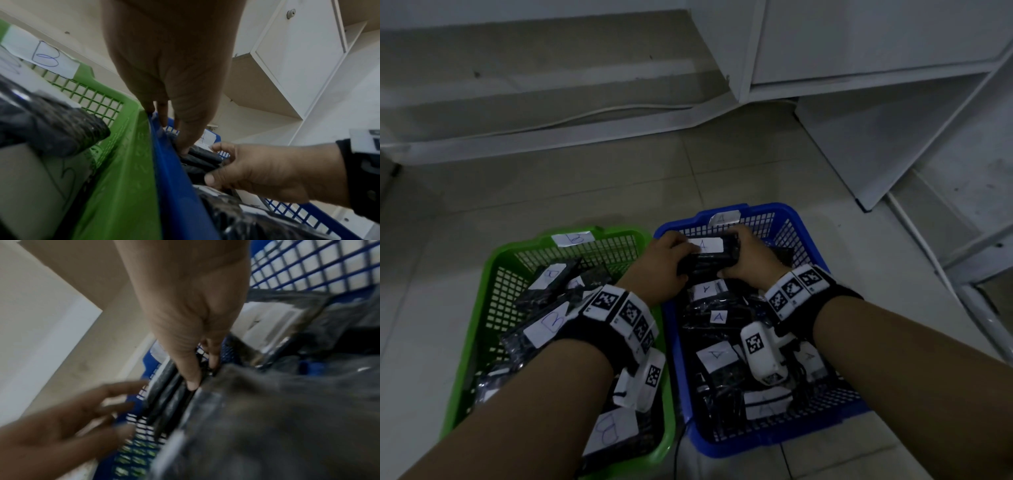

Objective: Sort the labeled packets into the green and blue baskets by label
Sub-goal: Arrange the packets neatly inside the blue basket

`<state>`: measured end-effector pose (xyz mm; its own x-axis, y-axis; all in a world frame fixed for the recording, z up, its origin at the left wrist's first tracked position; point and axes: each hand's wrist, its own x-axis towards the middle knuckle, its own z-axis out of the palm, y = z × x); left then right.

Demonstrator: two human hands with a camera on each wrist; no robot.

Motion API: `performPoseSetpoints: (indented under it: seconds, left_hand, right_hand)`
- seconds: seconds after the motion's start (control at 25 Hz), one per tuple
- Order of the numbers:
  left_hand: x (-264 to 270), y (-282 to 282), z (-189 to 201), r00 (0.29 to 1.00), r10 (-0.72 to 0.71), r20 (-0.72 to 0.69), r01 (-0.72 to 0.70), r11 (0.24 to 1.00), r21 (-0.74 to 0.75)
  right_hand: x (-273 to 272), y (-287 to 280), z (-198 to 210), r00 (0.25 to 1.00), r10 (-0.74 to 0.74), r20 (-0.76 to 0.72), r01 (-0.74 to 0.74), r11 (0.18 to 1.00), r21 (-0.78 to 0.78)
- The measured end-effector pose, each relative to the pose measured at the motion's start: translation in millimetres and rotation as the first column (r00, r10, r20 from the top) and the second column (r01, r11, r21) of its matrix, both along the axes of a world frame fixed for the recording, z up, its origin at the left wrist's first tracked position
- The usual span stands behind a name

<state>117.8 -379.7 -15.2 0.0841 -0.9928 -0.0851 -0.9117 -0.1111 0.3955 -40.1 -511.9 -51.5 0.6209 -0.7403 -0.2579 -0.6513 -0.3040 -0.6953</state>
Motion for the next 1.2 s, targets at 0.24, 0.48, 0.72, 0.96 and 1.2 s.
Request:
performPoseSetpoints:
  seconds: [0.24, 0.48, 0.72, 0.96, 1.2]
  left_hand:
    - [-8.3, -1.7, 0.4, 0.966, -0.083, 0.245, 0.031, 0.977, 0.21]
    - [-19.3, -4.5, 7.3, 0.971, -0.058, 0.231, 0.009, 0.977, 0.211]
    - [-35.6, -5.2, 14.4, 0.964, -0.191, 0.186, 0.148, 0.964, 0.223]
    - [-37.6, -1.6, 14.1, 0.959, -0.204, 0.197, 0.123, 0.925, 0.358]
    - [-39.4, -0.6, 17.1, 0.968, -0.18, 0.173, 0.102, 0.917, 0.385]
  right_hand:
    - [-12.0, -12.7, 14.0, 0.999, 0.015, -0.028, -0.013, 0.996, 0.087]
    - [-54.5, 1.7, 31.5, 0.858, -0.13, -0.496, -0.096, 0.91, -0.404]
    - [-45.2, 17.3, 9.8, 0.918, -0.034, -0.396, -0.044, 0.981, -0.186]
    - [-61.5, -26.4, 48.2, 0.977, -0.209, -0.046, 0.192, 0.951, -0.243]
    - [-56.6, 1.6, 33.6, 0.94, -0.094, -0.328, -0.01, 0.953, -0.302]
